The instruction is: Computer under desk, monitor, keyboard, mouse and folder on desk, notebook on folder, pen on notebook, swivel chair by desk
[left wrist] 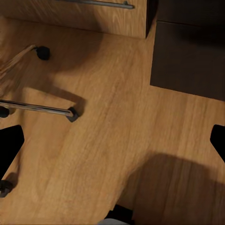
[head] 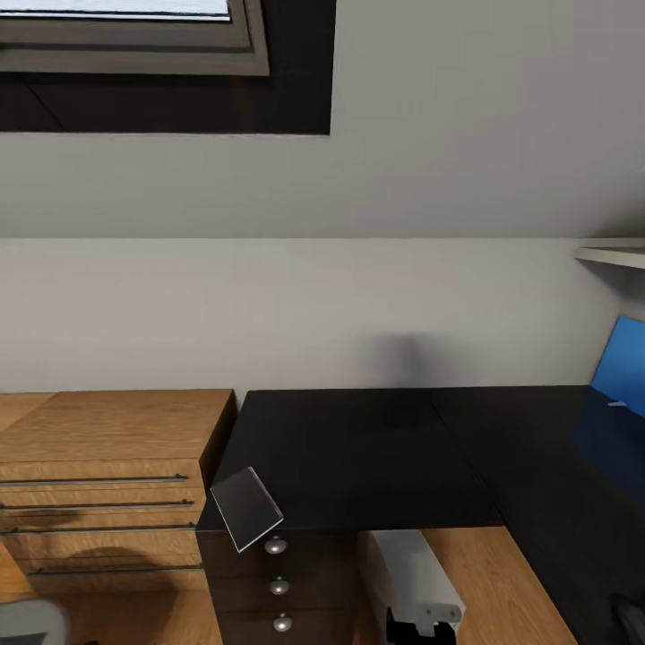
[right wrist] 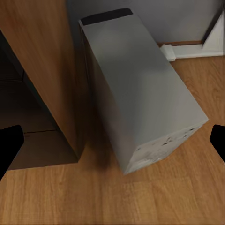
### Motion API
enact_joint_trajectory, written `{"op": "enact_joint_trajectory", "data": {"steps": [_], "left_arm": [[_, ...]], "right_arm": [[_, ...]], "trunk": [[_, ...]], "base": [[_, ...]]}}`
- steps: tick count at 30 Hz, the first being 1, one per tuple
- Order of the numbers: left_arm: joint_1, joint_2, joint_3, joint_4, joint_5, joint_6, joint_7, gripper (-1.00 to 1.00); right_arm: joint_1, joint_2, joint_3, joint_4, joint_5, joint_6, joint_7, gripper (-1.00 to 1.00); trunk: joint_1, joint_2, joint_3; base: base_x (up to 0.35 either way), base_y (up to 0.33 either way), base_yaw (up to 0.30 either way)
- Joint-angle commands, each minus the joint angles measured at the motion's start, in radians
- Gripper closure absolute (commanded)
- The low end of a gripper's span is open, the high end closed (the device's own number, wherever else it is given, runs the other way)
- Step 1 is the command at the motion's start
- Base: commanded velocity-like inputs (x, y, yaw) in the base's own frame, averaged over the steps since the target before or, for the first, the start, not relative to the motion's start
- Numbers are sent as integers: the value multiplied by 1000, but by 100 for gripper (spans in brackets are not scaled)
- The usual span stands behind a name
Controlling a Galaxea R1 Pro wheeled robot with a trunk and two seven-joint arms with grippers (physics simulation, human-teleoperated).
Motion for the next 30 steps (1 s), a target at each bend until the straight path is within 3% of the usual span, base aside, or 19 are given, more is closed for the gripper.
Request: {"op": "enact_joint_trajectory", "data": {"steps": [1, 11, 19, 30], "left_arm": [[-1, 1, -6, -2, 11, -6, 5, -100], [-1, -4, -6, 19, 11, -4, 4, -100], [-1, -12, -7, 27, 12, -4, 4, -100], [-1, -12, -6, 29, 12, -4, 4, -100]], "right_arm": [[-1, 0, 9, 1, -10, -7, -3, -100], [-1, 1, 10, 2, -30, -48, -2, -100], [-1, 2, 10, 3, -30, -52, -2, -100], [-1, 5, 11, 3, -29, -56, -2, -100]], "trunk": [[0, -1, -1], [0, -1, -1], [0, -1, -1], [0, -1, -1]], "base": [[0, 0, 0], [-202, 0, 33], [-299, 0, 255], [-160, 0, 275]]}}
